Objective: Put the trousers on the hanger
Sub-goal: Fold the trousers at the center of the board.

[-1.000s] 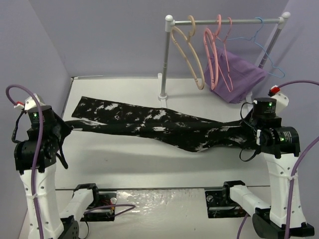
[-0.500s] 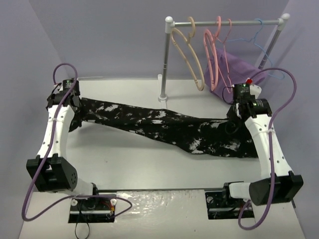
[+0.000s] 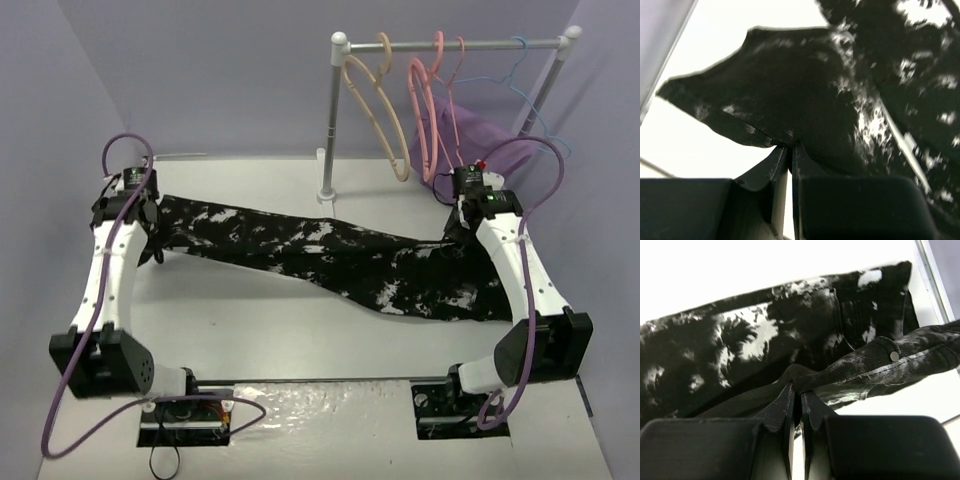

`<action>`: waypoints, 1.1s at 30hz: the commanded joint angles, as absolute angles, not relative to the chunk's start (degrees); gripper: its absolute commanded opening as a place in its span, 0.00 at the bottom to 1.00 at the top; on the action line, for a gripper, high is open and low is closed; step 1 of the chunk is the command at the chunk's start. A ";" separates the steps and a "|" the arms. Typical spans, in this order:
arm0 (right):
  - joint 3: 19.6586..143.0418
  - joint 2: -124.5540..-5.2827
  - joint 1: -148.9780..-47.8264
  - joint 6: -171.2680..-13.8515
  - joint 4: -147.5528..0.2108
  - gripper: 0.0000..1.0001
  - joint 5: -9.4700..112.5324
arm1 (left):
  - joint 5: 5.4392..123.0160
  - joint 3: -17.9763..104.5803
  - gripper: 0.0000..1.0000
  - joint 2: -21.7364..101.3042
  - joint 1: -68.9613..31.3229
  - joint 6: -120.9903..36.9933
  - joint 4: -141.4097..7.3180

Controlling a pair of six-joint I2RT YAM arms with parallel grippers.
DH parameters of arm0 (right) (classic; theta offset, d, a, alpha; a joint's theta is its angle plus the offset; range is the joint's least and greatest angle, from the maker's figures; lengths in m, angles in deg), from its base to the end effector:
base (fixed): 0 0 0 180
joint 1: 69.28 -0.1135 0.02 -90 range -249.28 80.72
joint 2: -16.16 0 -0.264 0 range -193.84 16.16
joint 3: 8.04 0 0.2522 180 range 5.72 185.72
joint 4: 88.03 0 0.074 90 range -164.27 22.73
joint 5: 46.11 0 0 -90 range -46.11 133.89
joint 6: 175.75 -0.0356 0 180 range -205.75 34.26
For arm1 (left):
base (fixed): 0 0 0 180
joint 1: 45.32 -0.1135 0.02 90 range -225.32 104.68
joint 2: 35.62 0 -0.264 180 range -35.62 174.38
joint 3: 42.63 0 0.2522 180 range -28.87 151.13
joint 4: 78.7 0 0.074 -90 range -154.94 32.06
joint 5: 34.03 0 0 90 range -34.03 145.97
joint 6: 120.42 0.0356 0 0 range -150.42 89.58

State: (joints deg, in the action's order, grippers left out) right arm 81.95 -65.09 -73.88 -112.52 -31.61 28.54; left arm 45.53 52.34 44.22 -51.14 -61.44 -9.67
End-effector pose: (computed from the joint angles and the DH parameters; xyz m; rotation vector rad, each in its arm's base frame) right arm 0.3018 0.0148 0.3327 0.5751 2.2944 -0.0593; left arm 0.2790 0.0349 0.3511 -0.8567 2.3377 0.0450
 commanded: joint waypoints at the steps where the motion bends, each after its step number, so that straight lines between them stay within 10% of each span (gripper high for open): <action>1: 79.77 -56.86 -70.30 -107.26 -27.32 0.00 11.17 | 22.24 47.36 0.00 28.15 -56.22 -59.16 -8.37; 33: 87.10 -80.05 -69.62 -112.09 -34.85 0.00 5.66 | 24.30 92.11 0.00 83.04 -55.44 -48.91 -1.84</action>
State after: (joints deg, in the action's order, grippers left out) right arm 83.58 -77.79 -73.88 -116.04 -35.40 28.57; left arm 46.30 83.91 81.31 -50.14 -56.55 -1.00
